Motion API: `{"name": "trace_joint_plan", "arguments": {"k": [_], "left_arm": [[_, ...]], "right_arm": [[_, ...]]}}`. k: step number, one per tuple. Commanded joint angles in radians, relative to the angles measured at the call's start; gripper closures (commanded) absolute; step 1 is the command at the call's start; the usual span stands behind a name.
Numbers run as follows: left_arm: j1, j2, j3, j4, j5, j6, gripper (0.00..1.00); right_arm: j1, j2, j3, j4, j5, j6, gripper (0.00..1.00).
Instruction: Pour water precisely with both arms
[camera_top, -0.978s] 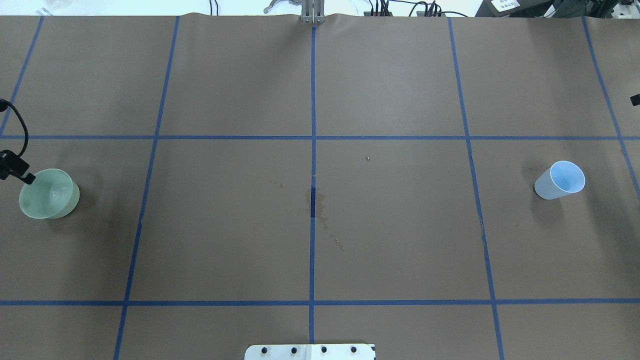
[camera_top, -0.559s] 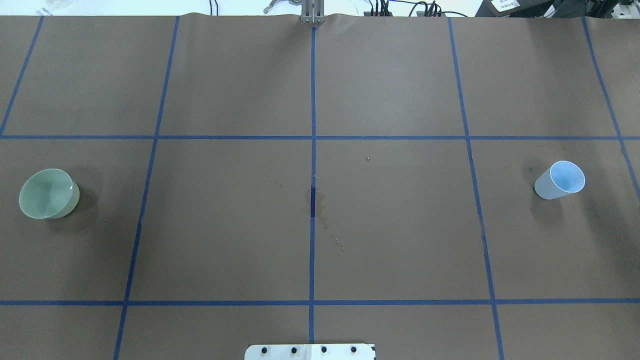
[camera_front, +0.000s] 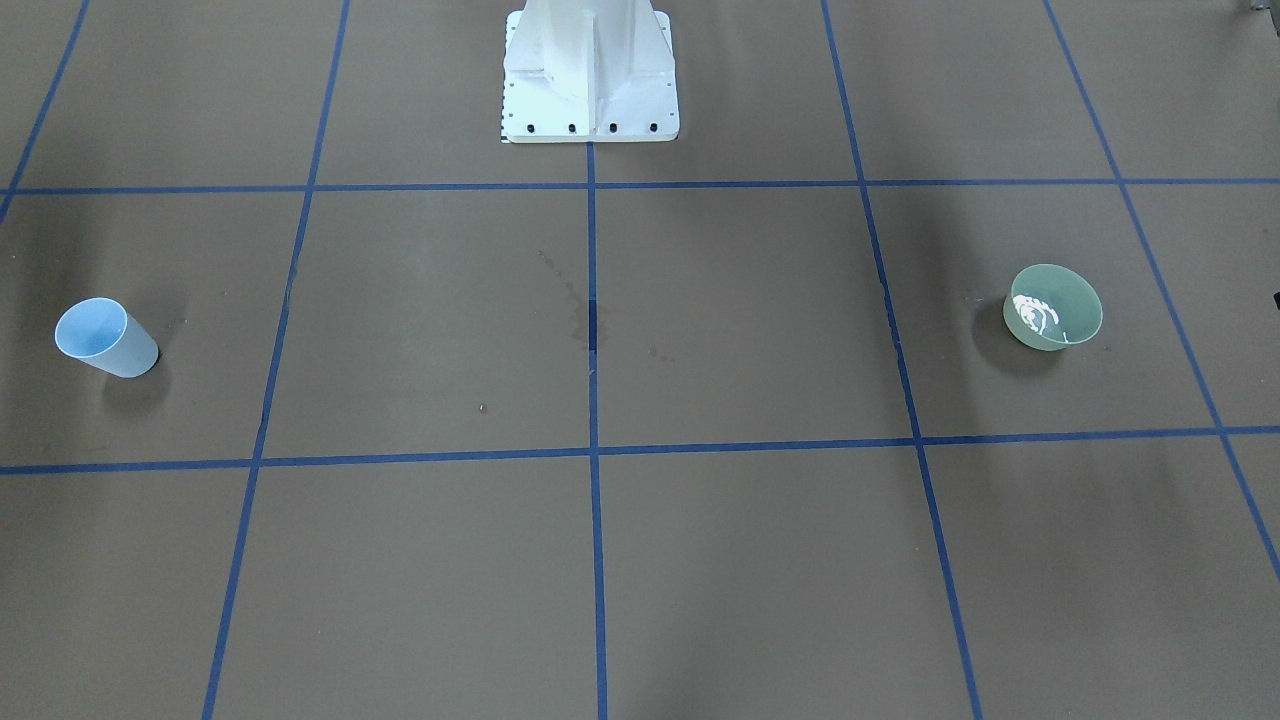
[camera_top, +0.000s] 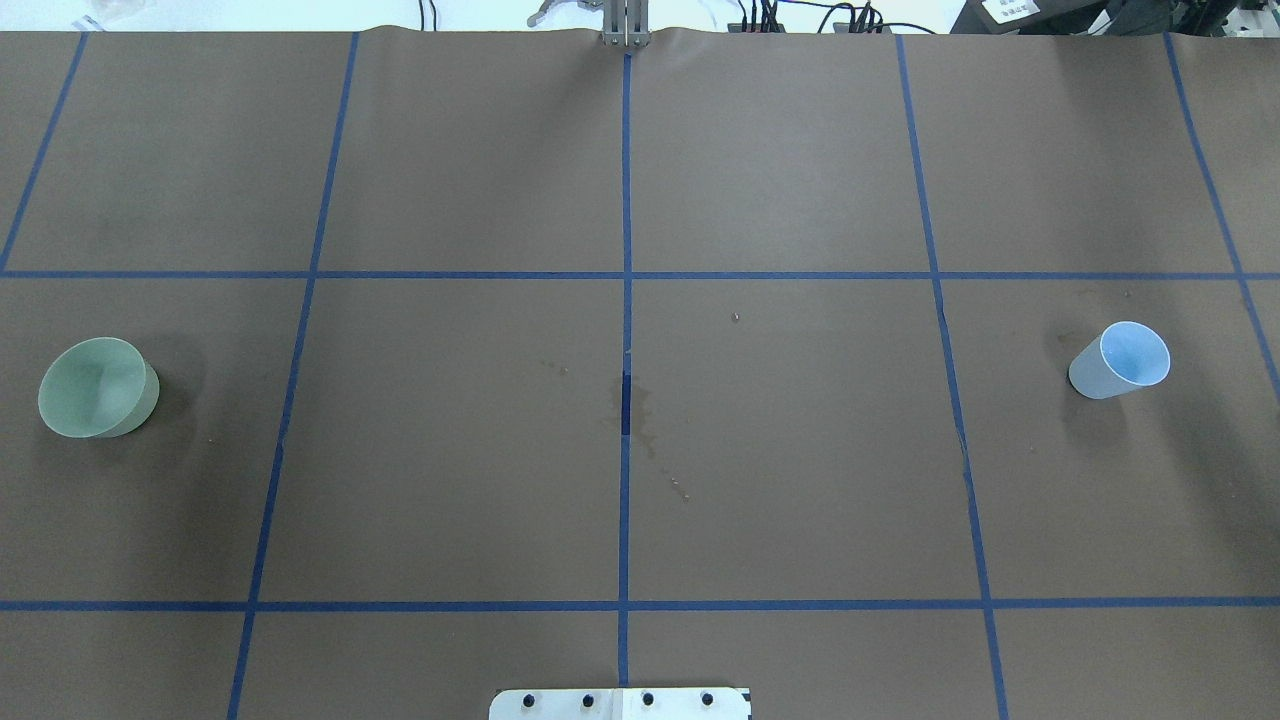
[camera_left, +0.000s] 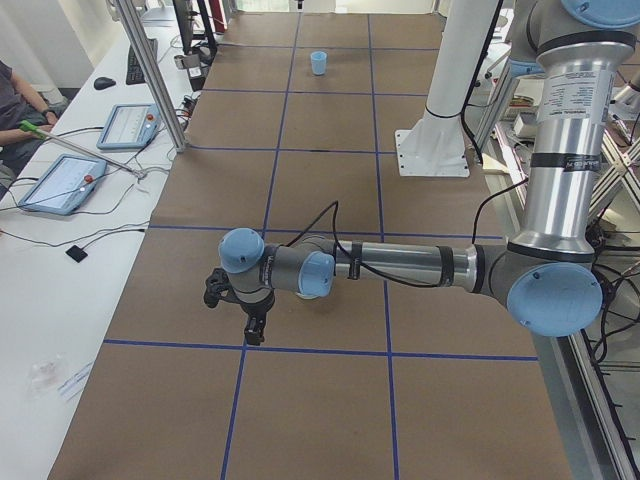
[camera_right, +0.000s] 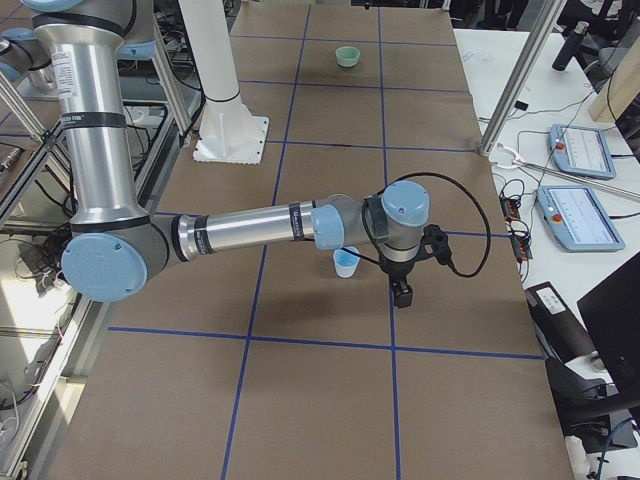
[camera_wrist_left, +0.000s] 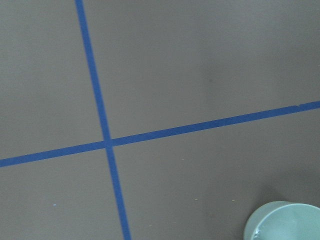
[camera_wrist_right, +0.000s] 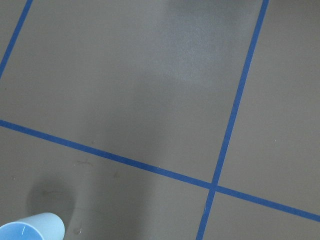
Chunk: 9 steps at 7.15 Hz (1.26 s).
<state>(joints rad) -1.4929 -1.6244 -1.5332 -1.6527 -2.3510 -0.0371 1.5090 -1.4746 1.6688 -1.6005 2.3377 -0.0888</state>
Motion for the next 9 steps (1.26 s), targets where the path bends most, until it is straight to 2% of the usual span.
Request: {"name": "trace_joint_plan", "arguments": {"k": [1, 2, 4, 6, 7, 9], "left_arm": [[-0.062, 0.005, 0.002, 0.04, -0.02, -0.003, 0.0], [-0.07, 0.003, 0.001, 0.045, -0.024, -0.004, 0.0], [-0.081, -0.011, 0.002, 0.112, -0.097, -0.02, 0.0], [-0.081, -0.043, 0.021, 0.131, -0.097, -0.066, 0.0], [-0.082, -0.034, -0.008, 0.128, -0.09, -0.06, 0.0], [-0.079, -0.032, 0.002, 0.11, -0.056, -0.047, 0.0]], "right_arm": [[-0.004, -0.01, 0.017, -0.059, 0.0, -0.005, 0.01], [-0.05, -0.003, 0.011, -0.088, 0.0, -0.005, 0.01], [-0.052, -0.001, 0.003, -0.125, -0.001, 0.007, 0.01], [-0.061, -0.012, -0.001, -0.122, -0.068, 0.006, 0.01], [-0.07, -0.009, -0.003, -0.119, -0.063, 0.007, 0.01], [-0.07, -0.024, 0.005, -0.114, -0.06, 0.007, 0.01]]}}
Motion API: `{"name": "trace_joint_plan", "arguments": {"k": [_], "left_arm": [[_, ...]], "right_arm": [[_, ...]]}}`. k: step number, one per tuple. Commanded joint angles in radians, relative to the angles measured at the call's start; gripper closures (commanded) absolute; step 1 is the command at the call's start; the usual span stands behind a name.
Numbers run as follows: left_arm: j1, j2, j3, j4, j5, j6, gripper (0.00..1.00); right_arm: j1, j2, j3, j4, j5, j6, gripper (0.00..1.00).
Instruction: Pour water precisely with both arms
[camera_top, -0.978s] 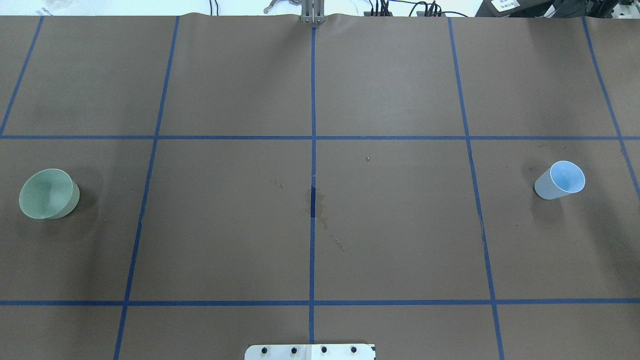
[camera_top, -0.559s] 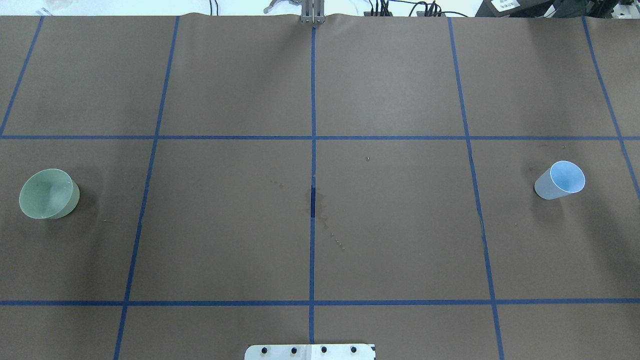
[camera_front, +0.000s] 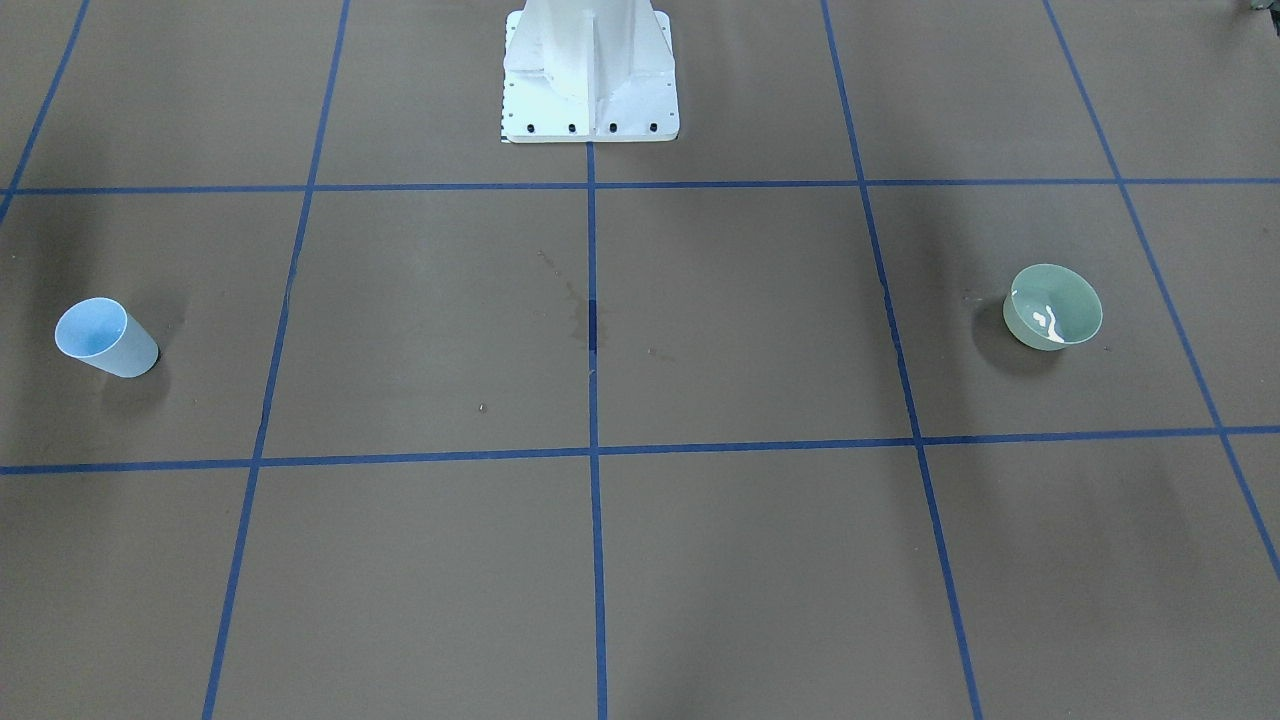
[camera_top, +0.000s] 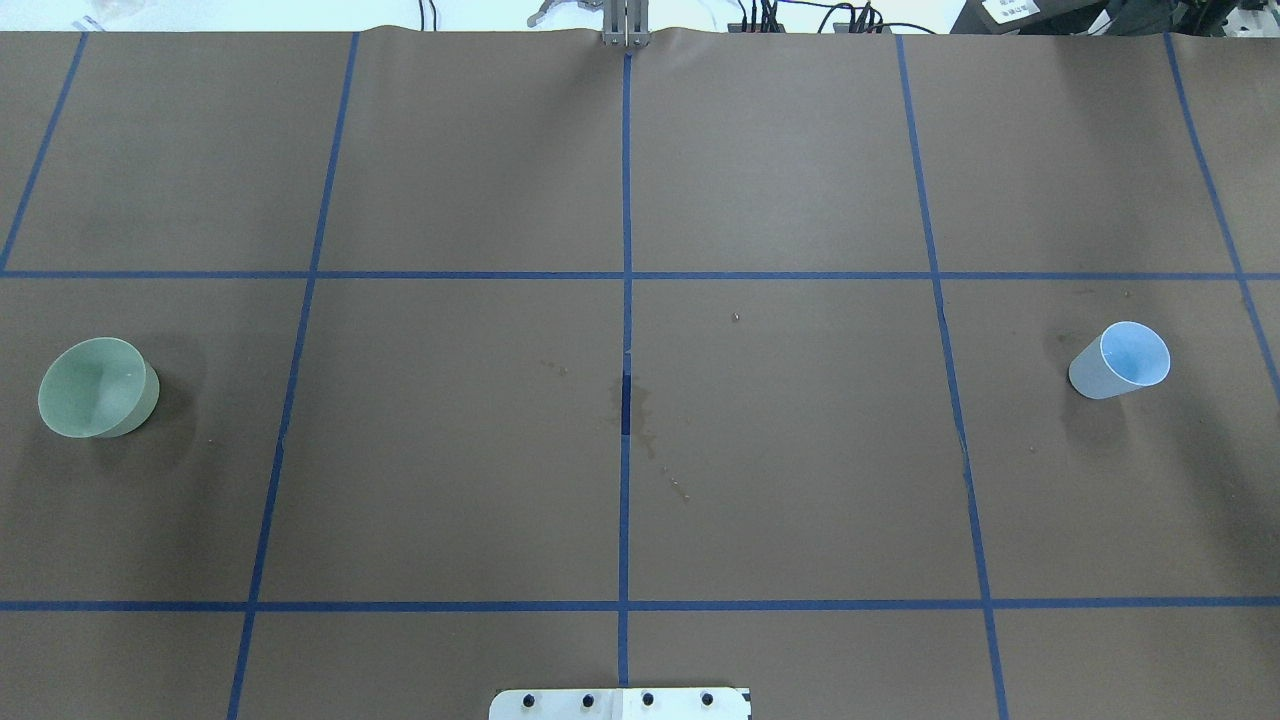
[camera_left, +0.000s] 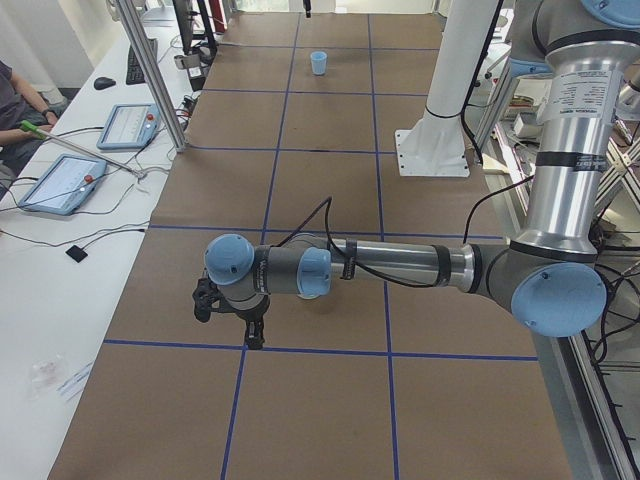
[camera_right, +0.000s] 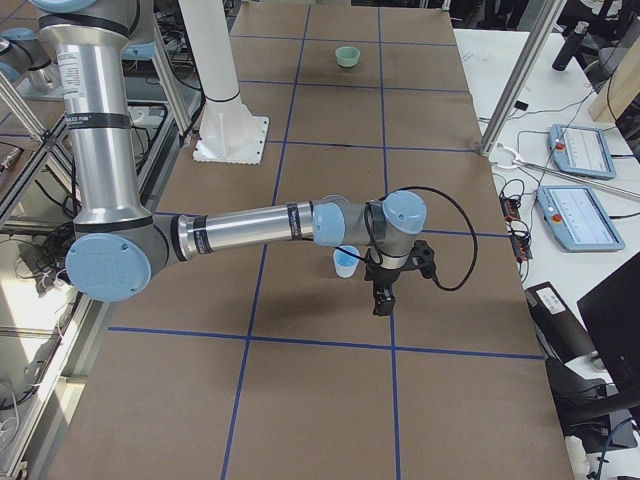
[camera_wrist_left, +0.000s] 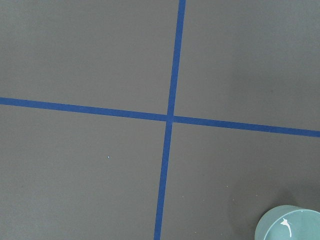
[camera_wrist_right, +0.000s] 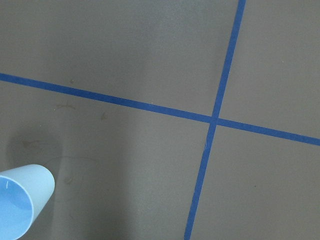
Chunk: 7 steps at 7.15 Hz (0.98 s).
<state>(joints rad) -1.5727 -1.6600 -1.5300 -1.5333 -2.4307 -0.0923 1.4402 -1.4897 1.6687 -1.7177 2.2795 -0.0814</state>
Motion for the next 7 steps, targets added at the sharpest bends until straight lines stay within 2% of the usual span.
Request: {"name": "trace_joint_plan", "arguments": {"k": [1, 2, 4, 7], "left_arm": [[0.003, -0.001, 0.011, -0.039, 0.056, 0.025, 0.0], [0.005, -0.004, -0.007, -0.039, 0.083, 0.028, 0.0], [0.009, -0.009, -0.018, -0.025, 0.094, 0.17, 0.0], [0.008, 0.006, -0.035, -0.024, 0.093, 0.166, 0.0]], "right_arm": [[-0.001, -0.009, -0.001, 0.001, -0.002, 0.003, 0.01], [-0.001, -0.007, 0.002, 0.001, 0.0, 0.003, 0.01], [-0.001, -0.009, 0.002, 0.0, 0.002, 0.003, 0.01], [-0.001, -0.003, 0.002, 0.001, 0.006, 0.003, 0.01]]}}
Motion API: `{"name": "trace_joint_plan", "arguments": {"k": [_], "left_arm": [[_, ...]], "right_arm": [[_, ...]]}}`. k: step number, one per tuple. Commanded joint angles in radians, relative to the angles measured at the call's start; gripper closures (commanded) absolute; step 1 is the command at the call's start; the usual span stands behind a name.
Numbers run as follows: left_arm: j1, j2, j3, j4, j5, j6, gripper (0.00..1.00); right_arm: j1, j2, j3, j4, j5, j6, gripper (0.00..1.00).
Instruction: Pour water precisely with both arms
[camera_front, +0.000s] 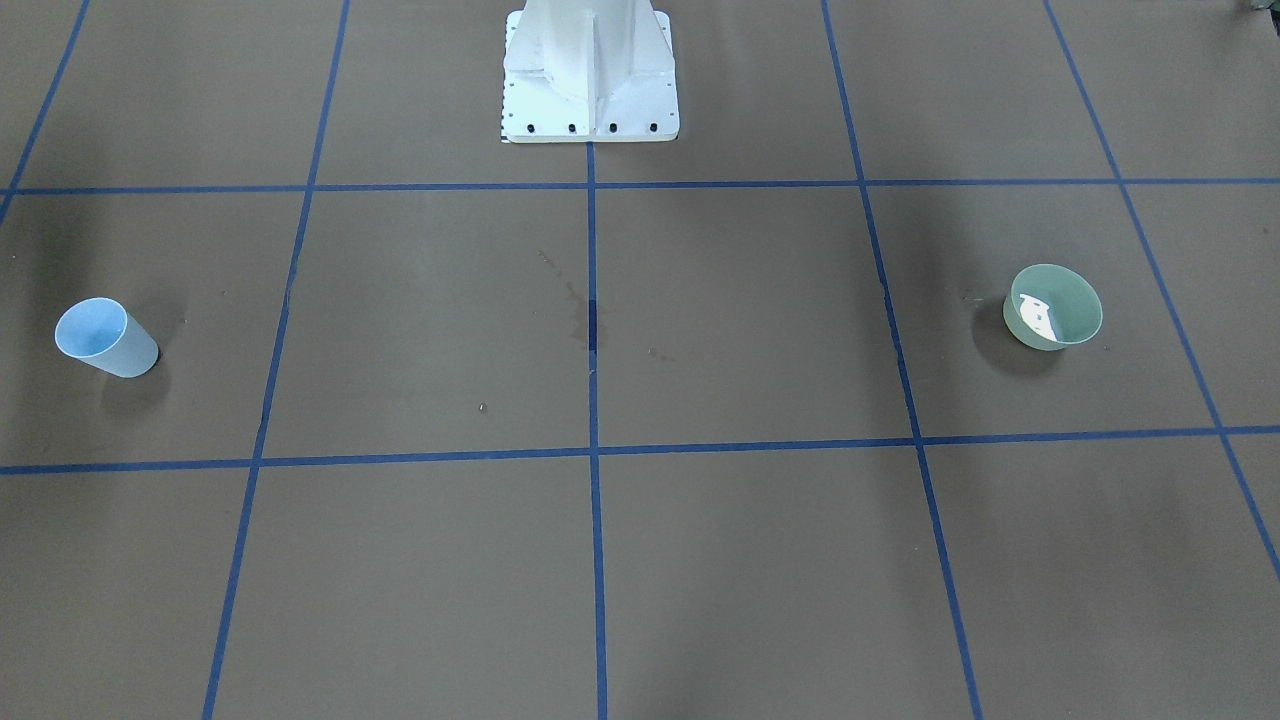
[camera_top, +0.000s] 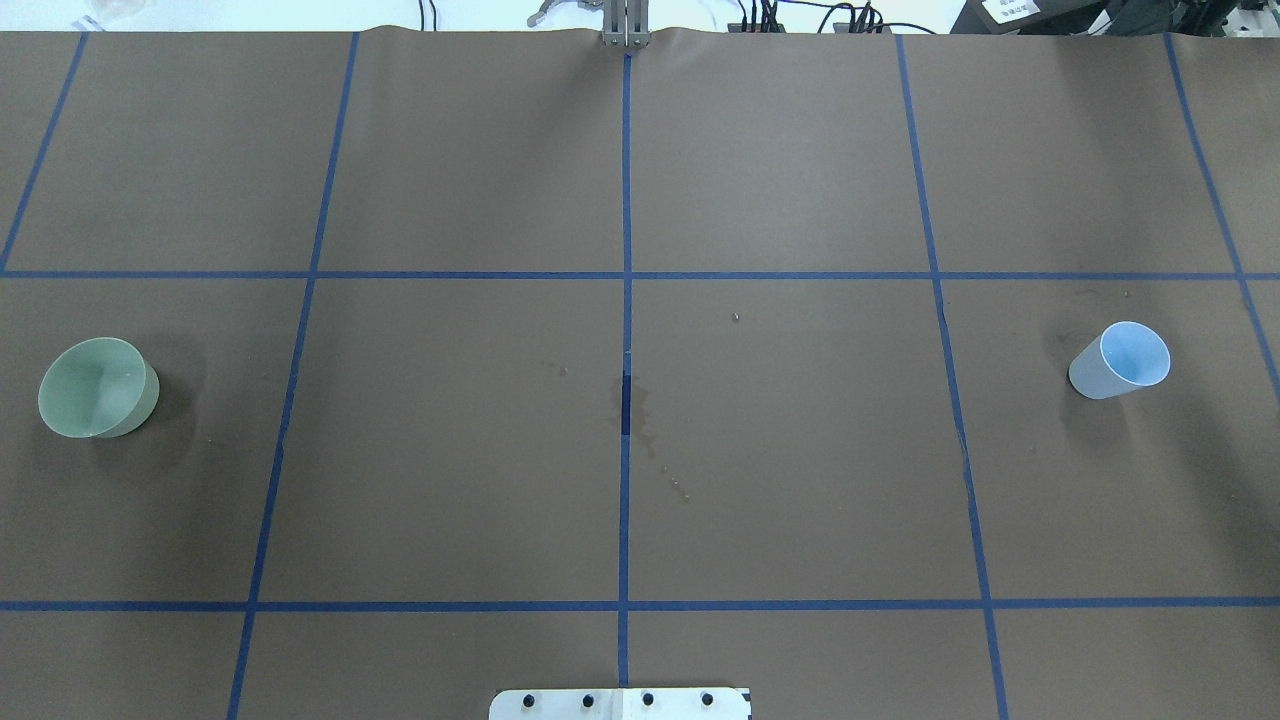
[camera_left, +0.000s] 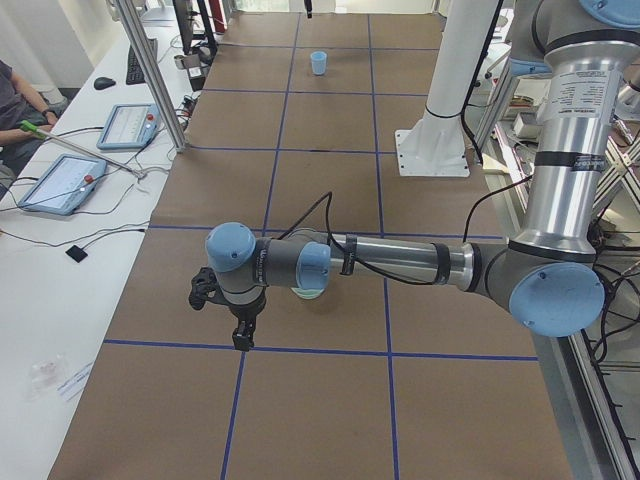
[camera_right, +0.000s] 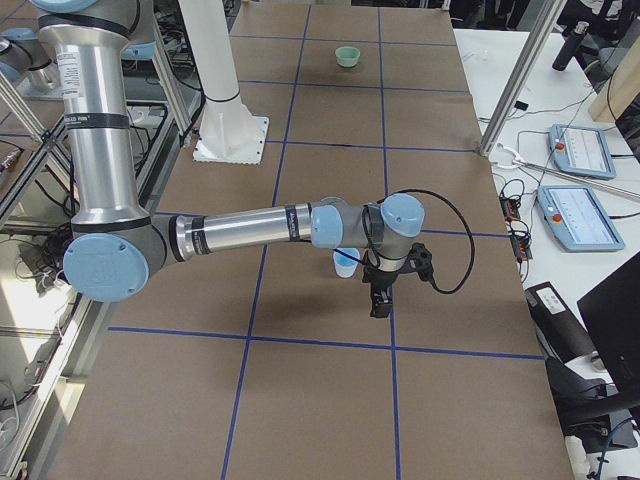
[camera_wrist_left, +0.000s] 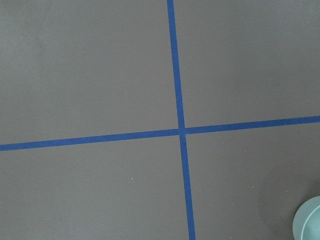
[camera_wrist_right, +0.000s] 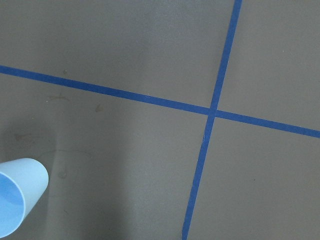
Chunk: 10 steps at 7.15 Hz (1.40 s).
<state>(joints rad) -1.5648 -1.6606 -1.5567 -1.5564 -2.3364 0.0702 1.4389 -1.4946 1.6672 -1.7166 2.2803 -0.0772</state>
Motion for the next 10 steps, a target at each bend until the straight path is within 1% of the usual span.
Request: {"name": "trace_joint_plan", "arguments": {"k": [1, 3, 4, 5, 9, 10], "left_arm": [[0.002, 0.005, -0.008, -0.007, -0.003, 0.003, 0.0], [0.002, 0.007, 0.0, -0.001, -0.058, 0.005, 0.0], [0.0, 0.007, -0.015, -0.004, -0.076, 0.003, 0.0], [0.002, 0.033, -0.022, -0.017, -0.077, 0.003, 0.0], [0.003, 0.024, -0.022, -0.039, -0.078, 0.011, 0.0], [0.003, 0.025, -0.008, -0.042, -0.078, 0.004, 0.0]], "right_arm": [[0.0, -0.001, -0.003, 0.0, 0.042, -0.001, 0.01], [0.0, -0.004, -0.004, 0.0, 0.048, -0.001, 0.01], [0.0, -0.003, -0.004, 0.0, 0.05, -0.001, 0.01], [0.0, -0.003, -0.004, 0.0, 0.05, -0.001, 0.01], [0.0, -0.001, -0.006, 0.0, 0.045, -0.003, 0.01], [0.0, -0.003, -0.004, 0.002, 0.044, -0.003, 0.01]]}}
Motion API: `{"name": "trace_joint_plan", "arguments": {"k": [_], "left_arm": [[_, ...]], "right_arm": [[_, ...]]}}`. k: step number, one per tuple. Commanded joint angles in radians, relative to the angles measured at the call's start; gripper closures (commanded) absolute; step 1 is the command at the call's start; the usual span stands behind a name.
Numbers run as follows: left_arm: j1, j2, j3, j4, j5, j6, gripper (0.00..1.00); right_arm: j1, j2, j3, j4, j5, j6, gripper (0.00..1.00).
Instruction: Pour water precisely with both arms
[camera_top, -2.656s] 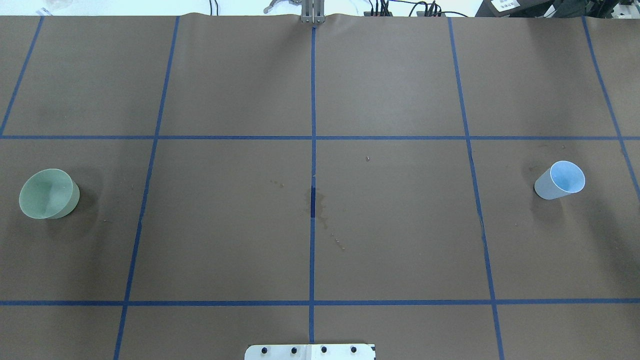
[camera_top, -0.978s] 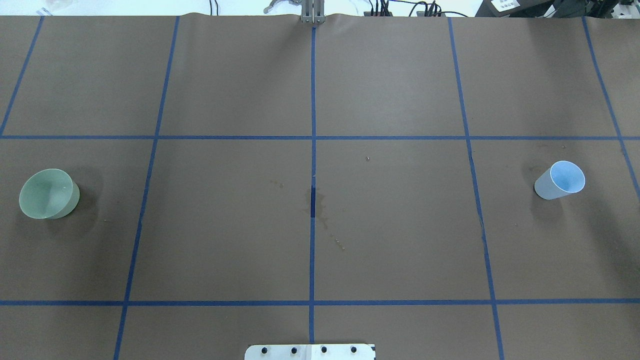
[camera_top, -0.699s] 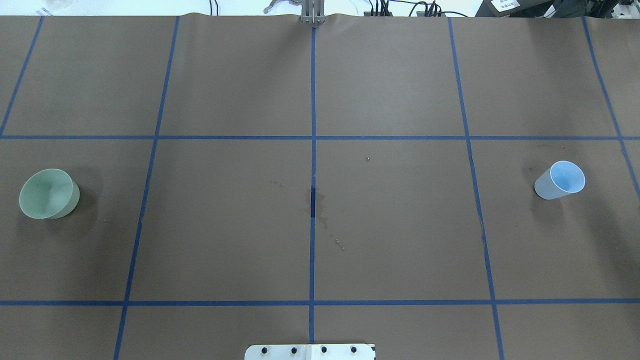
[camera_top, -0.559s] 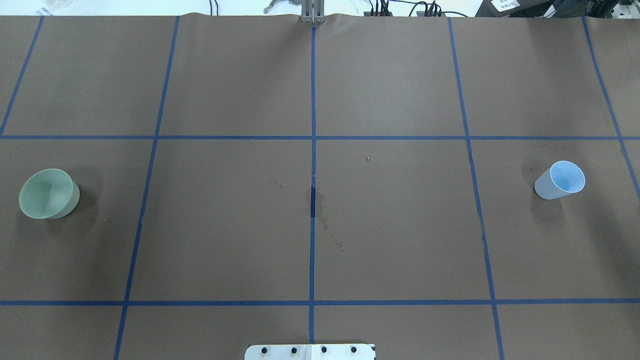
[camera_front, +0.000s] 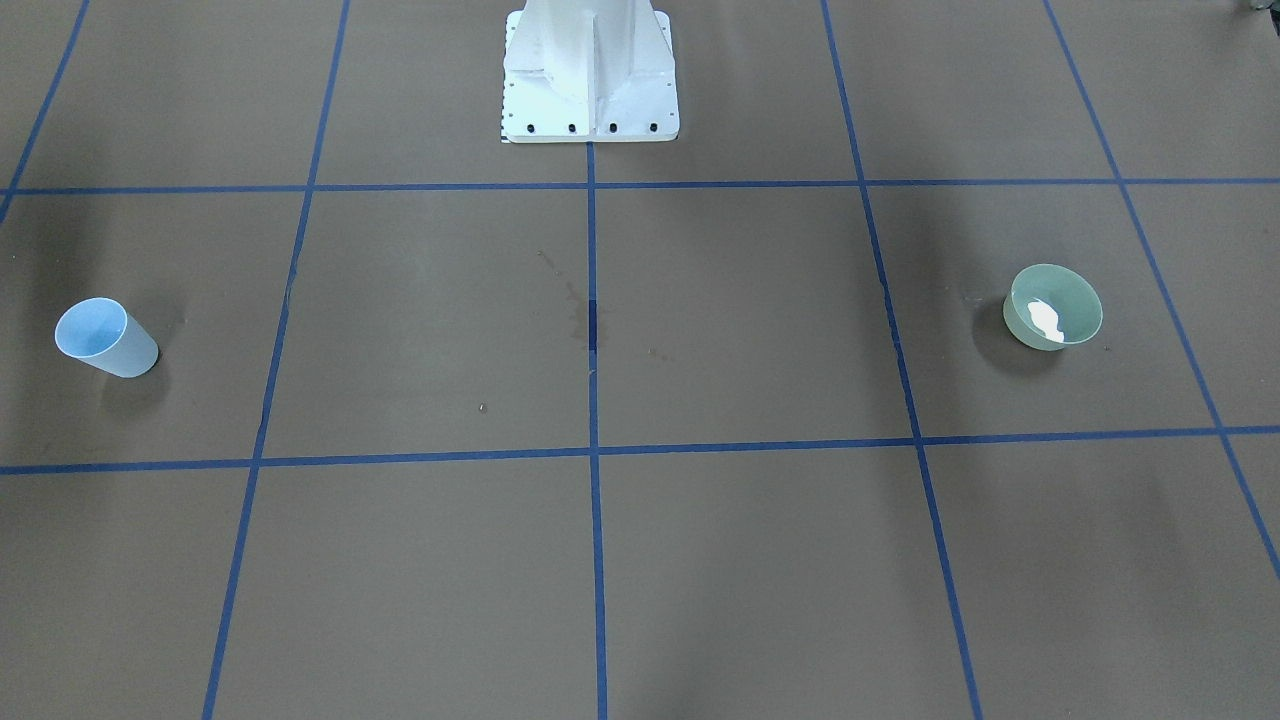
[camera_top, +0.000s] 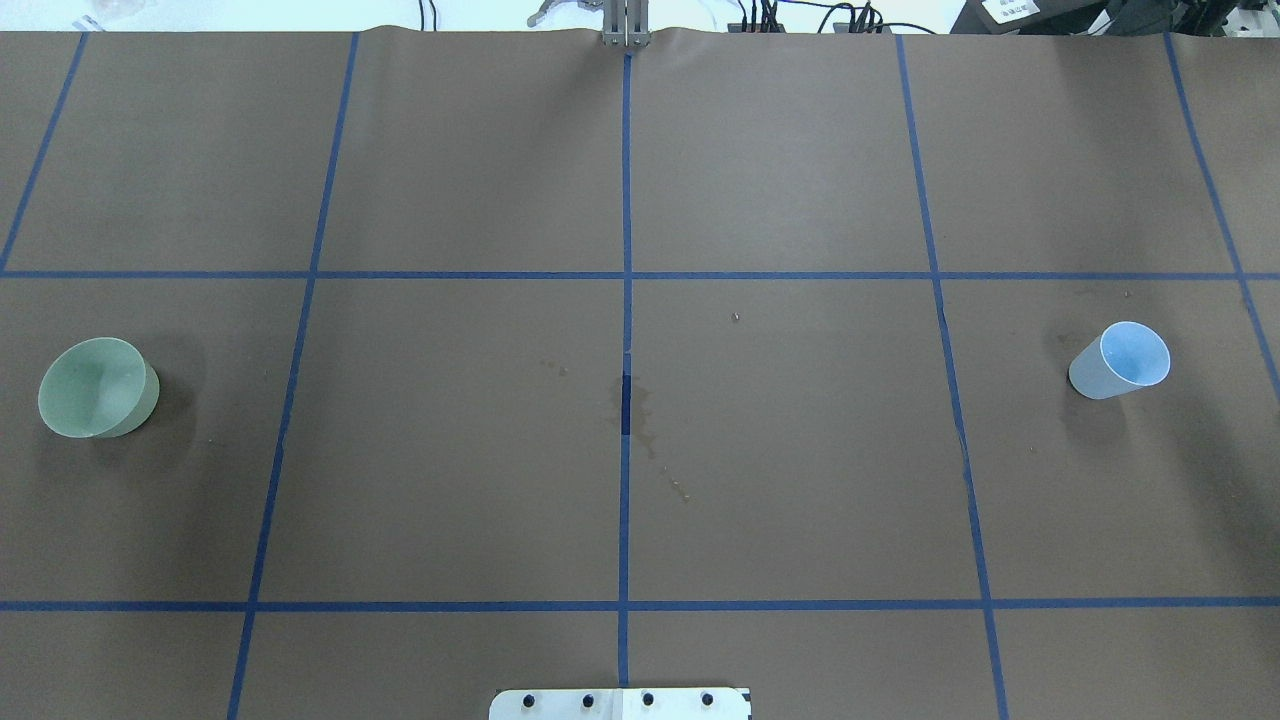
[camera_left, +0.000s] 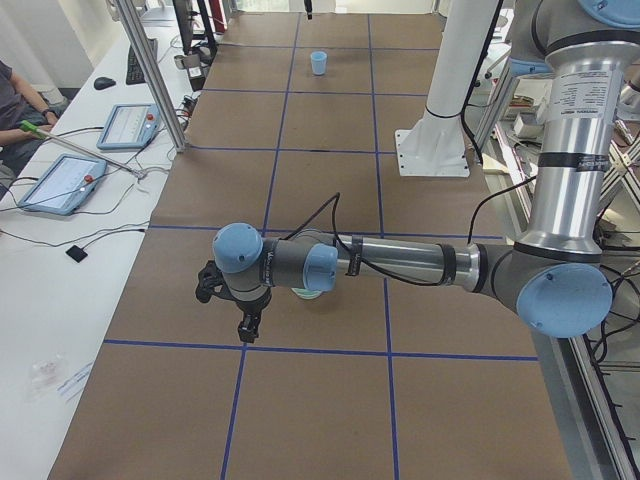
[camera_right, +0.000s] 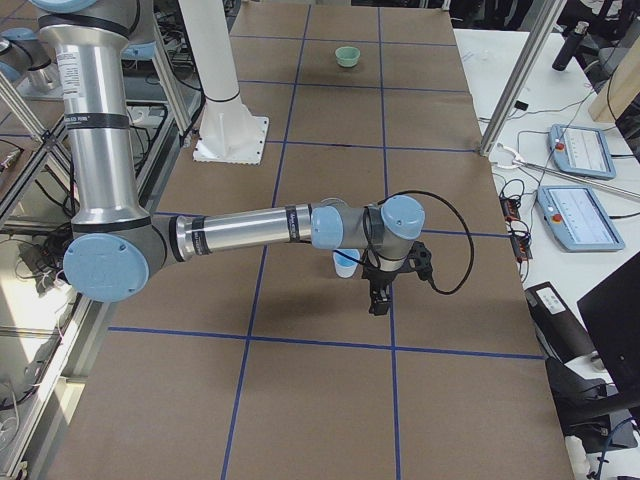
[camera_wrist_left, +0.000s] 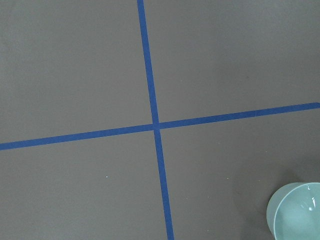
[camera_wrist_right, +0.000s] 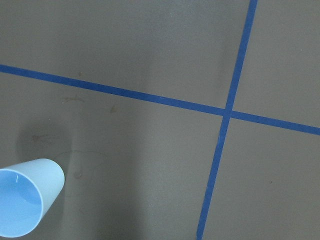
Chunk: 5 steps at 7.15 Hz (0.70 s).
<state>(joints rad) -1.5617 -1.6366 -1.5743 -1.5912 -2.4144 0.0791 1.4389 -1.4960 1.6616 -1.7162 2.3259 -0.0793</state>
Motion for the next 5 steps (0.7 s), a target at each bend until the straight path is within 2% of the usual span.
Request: {"name": "trace_joint_plan", "arguments": {"k": [1, 5], "left_arm": [[0.0, 0.007, 0.004, -0.006, 0.0, -0.002, 0.0], [0.0, 0.012, 0.002, -0.006, 0.008, -0.002, 0.0]], "right_arm": [[0.0, 0.0, -0.005, 0.001, -0.005, -0.001, 0.01], [0.0, 0.0, -0.011, 0.001, -0.004, -0.001, 0.01]]}}
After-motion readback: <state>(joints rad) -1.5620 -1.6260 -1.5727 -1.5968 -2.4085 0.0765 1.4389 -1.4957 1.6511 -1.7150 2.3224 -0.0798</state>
